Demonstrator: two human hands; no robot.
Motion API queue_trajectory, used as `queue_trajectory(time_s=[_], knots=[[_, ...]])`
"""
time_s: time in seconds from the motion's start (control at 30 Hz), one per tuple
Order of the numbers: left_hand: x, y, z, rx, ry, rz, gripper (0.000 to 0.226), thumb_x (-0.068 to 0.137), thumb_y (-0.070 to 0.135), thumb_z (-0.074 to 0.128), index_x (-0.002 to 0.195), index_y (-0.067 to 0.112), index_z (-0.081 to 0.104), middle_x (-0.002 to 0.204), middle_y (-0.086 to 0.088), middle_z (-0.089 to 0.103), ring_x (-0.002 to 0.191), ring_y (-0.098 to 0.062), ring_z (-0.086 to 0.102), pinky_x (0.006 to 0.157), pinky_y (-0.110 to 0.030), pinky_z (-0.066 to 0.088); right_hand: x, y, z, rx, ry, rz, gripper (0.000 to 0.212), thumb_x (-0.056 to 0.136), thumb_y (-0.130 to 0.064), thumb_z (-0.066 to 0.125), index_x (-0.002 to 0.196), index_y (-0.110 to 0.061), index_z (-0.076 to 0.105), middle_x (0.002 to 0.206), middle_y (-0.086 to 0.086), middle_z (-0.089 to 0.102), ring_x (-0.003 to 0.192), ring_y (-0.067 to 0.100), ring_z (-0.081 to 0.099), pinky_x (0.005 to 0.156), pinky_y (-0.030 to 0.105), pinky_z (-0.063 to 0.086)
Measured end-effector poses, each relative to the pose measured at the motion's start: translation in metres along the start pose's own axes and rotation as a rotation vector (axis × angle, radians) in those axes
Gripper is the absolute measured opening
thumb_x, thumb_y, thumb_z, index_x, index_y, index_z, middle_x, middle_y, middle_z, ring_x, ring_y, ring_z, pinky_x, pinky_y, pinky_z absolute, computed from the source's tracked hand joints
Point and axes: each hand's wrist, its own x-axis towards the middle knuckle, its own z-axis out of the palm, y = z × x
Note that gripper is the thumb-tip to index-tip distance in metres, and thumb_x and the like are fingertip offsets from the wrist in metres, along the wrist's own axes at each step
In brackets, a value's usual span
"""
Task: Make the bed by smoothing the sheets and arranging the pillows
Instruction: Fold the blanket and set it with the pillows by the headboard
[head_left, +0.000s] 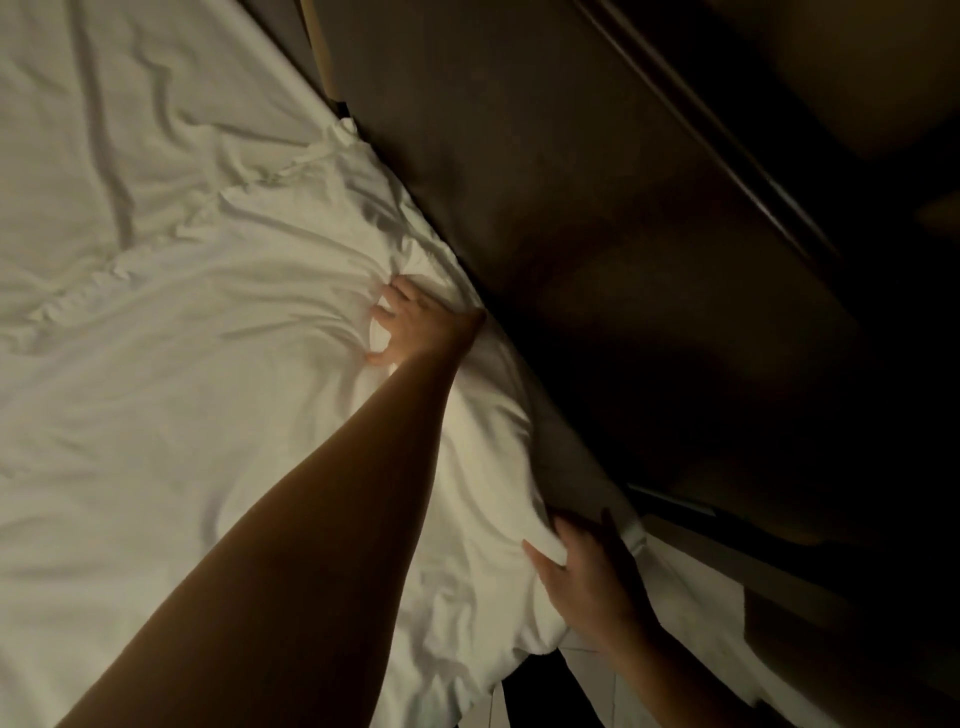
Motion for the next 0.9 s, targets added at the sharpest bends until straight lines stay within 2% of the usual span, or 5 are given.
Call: queue_trajectory(time_s=[0.1, 0.2, 0.37, 0.67, 0.9], knots=[[-0.011, 0.007, 0.001, 0.044, -0.050, -0.027, 0.149, 0.059, 0.092, 0.066, 0.161, 0.017, -0.012, 0.169, -0.004, -0.001, 0.154, -0.040, 0.003, 0.102, -0.082, 0.026, -0.011, -0.014, -0.007, 0.015, 0.052, -0.145, 0.028, 0.089, -0.054, 0.062, 0.096, -0.030, 0.072, 0.088, -0.016, 0.072, 0.091, 0.008, 0.057, 0.086, 0.032, 0.056], [-0.024, 0.004, 0.002, 0.103, -0.021, 0.001, 0.139, 0.071, 0.066, 0.081, 0.161, 0.020, -0.015, 0.169, -0.008, 0.000, 0.153, -0.042, 0.009, 0.102, -0.080, 0.032, -0.022, -0.030, -0.012, 0.029, 0.033, -0.227, 0.019, 0.087, -0.050, 0.064, 0.093, -0.032, 0.066, 0.085, -0.018, 0.068, 0.081, 0.006, 0.058, 0.075, 0.021, 0.053], [-0.022, -0.027, -0.025, 0.105, 0.120, 0.140, 0.098, 0.085, 0.031, 0.071, 0.160, 0.014, 0.011, 0.142, -0.013, 0.048, 0.129, -0.037, 0.053, 0.101, -0.047, 0.047, -0.028, -0.048, -0.018, 0.071, -0.075, -0.259, 0.019, 0.092, -0.046, 0.065, 0.092, -0.028, 0.069, 0.086, -0.014, 0.067, 0.083, 0.008, 0.060, 0.076, 0.021, 0.048], [-0.024, -0.092, -0.119, -0.221, 0.158, 0.111, 0.032, 0.082, 0.026, 0.065, 0.111, 0.012, 0.058, 0.109, -0.012, 0.065, 0.107, -0.039, 0.062, 0.083, -0.041, 0.050, -0.065, -0.104, -0.018, 0.004, -0.162, -0.392, 0.019, 0.092, -0.049, 0.059, 0.107, -0.037, 0.052, 0.099, -0.017, 0.062, 0.089, 0.007, 0.060, 0.078, 0.029, 0.052], [-0.058, -0.200, -0.193, -0.538, 0.185, 0.209, 0.052, 0.077, 0.031, 0.073, 0.127, 0.020, 0.064, 0.119, -0.003, 0.071, 0.106, -0.025, 0.066, 0.091, -0.037, 0.055, -0.120, -0.156, 0.009, -0.032, -0.177, -0.447, 0.038, 0.089, -0.046, 0.062, 0.124, -0.041, 0.051, 0.105, -0.016, 0.066, 0.093, 0.013, 0.063, 0.077, 0.033, 0.054]])
